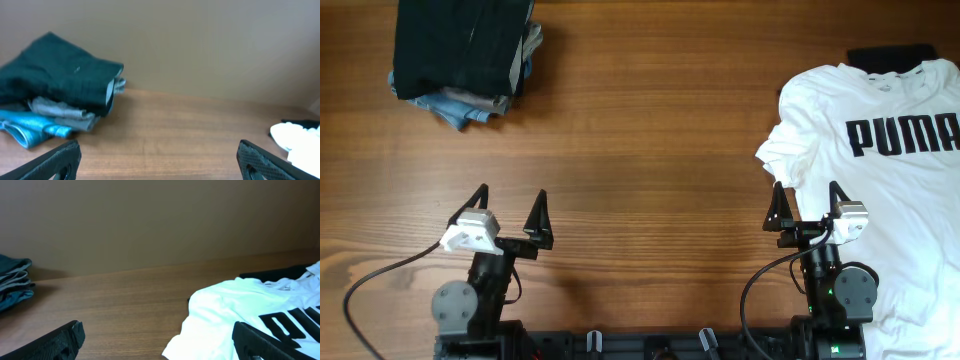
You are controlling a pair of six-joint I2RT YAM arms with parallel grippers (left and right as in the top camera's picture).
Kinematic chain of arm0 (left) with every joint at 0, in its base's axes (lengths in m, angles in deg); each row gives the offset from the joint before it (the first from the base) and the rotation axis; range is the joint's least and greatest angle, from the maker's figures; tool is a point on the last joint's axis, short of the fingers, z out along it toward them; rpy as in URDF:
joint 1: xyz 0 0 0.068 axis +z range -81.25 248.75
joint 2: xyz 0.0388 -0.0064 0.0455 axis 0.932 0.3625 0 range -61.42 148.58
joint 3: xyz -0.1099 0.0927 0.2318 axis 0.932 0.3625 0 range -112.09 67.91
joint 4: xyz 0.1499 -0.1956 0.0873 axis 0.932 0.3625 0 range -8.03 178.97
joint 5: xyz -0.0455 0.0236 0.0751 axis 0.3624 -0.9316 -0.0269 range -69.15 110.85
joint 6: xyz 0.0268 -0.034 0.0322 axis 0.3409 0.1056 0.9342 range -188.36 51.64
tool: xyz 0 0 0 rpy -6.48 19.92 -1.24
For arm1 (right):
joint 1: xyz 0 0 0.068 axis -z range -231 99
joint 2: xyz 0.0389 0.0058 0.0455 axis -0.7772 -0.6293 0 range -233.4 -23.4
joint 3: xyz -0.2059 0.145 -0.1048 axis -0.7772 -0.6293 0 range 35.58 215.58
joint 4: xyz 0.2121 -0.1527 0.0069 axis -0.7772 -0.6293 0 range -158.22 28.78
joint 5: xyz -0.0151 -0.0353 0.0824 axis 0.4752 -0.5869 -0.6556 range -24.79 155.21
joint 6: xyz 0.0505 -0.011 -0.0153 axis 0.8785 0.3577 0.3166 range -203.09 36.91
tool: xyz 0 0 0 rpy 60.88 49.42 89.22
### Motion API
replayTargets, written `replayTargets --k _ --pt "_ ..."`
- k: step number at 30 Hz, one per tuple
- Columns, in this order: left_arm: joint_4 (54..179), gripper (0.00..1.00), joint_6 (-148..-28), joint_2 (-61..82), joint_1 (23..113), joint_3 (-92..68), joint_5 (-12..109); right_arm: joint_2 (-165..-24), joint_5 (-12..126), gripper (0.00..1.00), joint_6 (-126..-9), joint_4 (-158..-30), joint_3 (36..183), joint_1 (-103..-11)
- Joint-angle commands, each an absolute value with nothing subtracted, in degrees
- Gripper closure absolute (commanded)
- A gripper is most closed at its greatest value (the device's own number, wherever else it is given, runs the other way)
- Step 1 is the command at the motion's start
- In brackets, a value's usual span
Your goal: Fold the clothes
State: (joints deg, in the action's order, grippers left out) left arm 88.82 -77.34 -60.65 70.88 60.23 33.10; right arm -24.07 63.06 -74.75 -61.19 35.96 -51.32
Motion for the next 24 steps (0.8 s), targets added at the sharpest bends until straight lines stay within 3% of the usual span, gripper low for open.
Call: replayTargets --k 1,24 --pt "85.6 0.00 -78.1 -61.2 69.0 67.3 33.4 -23.6 62.4 0.00 -74.0 -61.0 35.9 -51.1" --pt "85.2 0.00 -77.8 -61.0 67.9 67.6 32.1 -23.8 62.4 0.00 -74.0 -61.0 35.9 -51.1"
